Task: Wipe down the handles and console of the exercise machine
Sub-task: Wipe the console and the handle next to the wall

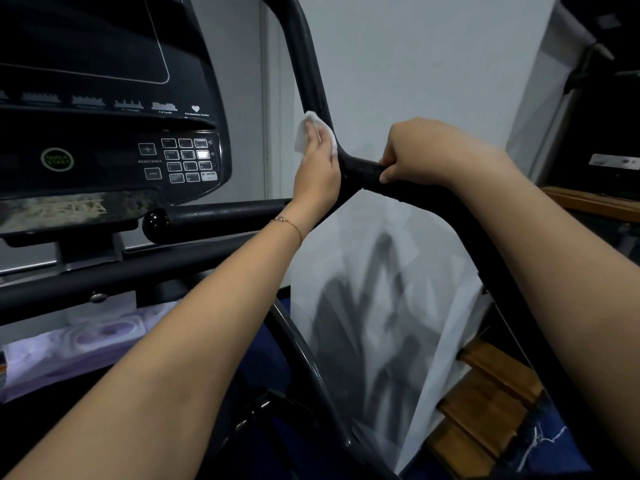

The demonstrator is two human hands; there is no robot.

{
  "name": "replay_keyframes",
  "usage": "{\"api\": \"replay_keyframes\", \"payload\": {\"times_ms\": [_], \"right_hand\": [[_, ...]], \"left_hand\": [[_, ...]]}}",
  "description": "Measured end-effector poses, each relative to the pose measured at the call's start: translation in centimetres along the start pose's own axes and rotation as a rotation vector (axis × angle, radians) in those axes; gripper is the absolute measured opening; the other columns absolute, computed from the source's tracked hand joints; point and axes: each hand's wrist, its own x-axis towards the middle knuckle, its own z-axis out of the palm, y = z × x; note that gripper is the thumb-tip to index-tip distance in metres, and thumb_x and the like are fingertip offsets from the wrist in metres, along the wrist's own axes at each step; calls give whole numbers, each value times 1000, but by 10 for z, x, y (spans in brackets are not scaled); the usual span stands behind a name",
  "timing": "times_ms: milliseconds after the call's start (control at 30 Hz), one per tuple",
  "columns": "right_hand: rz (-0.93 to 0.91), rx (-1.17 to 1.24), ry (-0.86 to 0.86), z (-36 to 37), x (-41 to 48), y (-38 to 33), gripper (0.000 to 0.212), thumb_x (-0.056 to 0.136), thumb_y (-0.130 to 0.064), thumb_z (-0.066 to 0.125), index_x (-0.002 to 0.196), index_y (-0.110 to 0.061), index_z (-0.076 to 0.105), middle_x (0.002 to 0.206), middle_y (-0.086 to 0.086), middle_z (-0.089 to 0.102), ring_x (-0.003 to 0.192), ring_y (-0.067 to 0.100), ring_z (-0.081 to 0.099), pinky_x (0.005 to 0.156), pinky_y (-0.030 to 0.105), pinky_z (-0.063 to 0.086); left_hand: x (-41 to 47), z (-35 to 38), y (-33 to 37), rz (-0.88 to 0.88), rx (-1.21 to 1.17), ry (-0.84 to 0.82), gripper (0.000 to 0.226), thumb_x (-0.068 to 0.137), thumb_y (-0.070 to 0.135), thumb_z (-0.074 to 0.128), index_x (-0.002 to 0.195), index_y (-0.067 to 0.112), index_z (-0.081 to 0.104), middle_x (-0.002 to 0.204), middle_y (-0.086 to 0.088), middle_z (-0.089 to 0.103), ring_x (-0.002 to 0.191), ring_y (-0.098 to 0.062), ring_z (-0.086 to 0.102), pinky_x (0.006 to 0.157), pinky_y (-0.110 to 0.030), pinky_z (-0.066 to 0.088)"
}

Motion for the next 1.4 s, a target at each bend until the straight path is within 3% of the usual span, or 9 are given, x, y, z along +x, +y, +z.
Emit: {"api": "replay_keyframes", "payload": {"times_ms": [133, 233, 433, 567, 667, 833, 967, 1133, 1400], "right_hand": [[-28, -29, 15, 1, 0, 2, 27, 83, -23, 64, 105, -7, 65, 79, 10, 56, 75, 30, 52, 63, 28, 36], [-56, -16, 28, 2, 0, 5, 29, 83, -24, 64, 107, -8, 65, 81, 10, 55, 76, 29, 51, 64, 29, 36], [-102, 1, 64, 2, 2, 8, 27, 82, -19, 63, 106, -5, 65, 83, 12, 55, 75, 29, 51, 64, 30, 37], [-89, 22, 37, 2, 3, 11, 28, 82, -21, 64, 105, -4, 64, 81, 11, 55, 74, 29, 51, 58, 28, 35], [-93, 29, 31, 0, 4, 10, 27, 82, -18, 65, 104, -3, 65, 79, 11, 55, 72, 30, 51, 59, 29, 35], [-110, 22, 28, -2, 0, 9, 26, 82, -17, 64, 103, -2, 65, 82, 13, 57, 74, 30, 52, 60, 29, 36], [-101, 23, 29, -1, 1, 7, 24, 82, -15, 63, 102, -1, 65, 81, 13, 56, 74, 30, 52, 63, 30, 36], [-91, 30, 23, -1, -1, 8, 21, 81, -15, 63, 97, -1, 65, 70, 11, 53, 71, 31, 51, 50, 26, 32], [-95, 30, 21, 1, 0, 9, 24, 82, -17, 63, 101, -2, 65, 80, 13, 57, 73, 31, 53, 60, 29, 37]], "left_hand": [[22, -9, 5, 92, 394, -81, 51, 99, 4, 24, 149, 1, 16, 159, -10, -1, 147, -25, 0, 118, -34, 11], [17, -18, 14, 141, 510, -161, 40, 98, 11, 29, 132, 4, 48, 153, -6, 25, 143, -21, 18, 114, -36, 23], [-2, -47, 32, 187, 615, -421, 30, 96, 11, 30, 108, 14, 57, 141, -2, 45, 118, -23, 46, 89, -26, 31], [10, -45, 40, 118, 584, -416, 41, 94, 1, 29, 123, 8, 58, 141, 2, 44, 131, -12, 36, 96, -19, 27], [5, -37, 39, 169, 575, -417, 41, 87, 3, 32, 110, 11, 65, 131, 0, 55, 119, -23, 50, 95, -31, 37], [-4, -45, 36, 85, 491, -413, 39, 90, -1, 35, 105, 24, 60, 114, 4, 54, 106, -17, 46, 85, -17, 33], [-15, -37, 42, 28, 453, -362, 50, 93, 3, 33, 132, 24, 55, 142, -2, 48, 131, -22, 42, 106, -23, 28], [-21, -44, 36, 21, 422, -396, 51, 92, 8, 31, 134, 28, 52, 145, 1, 45, 124, -19, 46, 107, -27, 31], [-43, -35, 15, -56, 304, -354, 38, 100, 45, 23, 92, 22, 52, 86, -1, 55, 74, -16, 47, 77, -27, 40]]}}
